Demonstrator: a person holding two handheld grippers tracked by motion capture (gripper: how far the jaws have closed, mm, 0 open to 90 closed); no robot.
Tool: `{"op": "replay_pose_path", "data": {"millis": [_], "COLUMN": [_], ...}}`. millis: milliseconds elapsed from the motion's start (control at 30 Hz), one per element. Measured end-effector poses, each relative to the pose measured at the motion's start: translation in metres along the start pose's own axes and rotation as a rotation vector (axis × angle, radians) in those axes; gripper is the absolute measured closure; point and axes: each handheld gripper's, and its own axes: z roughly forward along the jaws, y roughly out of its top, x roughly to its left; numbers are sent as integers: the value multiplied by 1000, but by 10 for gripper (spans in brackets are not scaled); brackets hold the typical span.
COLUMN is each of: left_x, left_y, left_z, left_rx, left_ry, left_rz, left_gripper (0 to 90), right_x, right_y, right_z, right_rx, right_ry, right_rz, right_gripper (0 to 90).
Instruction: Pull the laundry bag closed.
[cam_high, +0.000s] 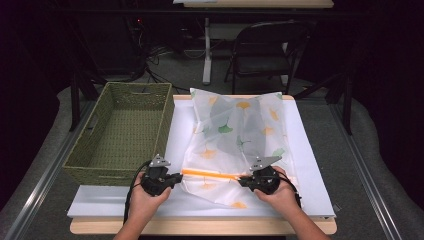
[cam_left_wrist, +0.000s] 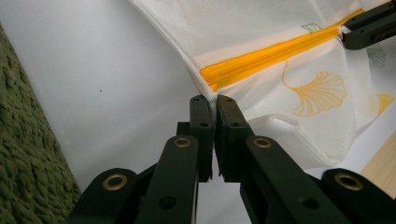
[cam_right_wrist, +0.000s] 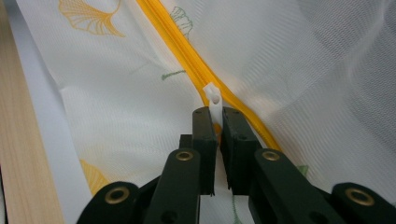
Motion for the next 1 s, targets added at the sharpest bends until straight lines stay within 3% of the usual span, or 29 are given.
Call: {"op": "replay_pose_path", "data": {"millis": [1000], "left_x": [2], "left_y": [-2], "left_z": [0], "left_rx": [11], "left_ry": [18], "left_rz": [-10], "left_gripper": [864], "right_x": [-22], "right_y": [-28], "right_z": [-26], "right_rx": [42], "right_ry": [-86], "right_rz": [55], "right_gripper": [847]}}
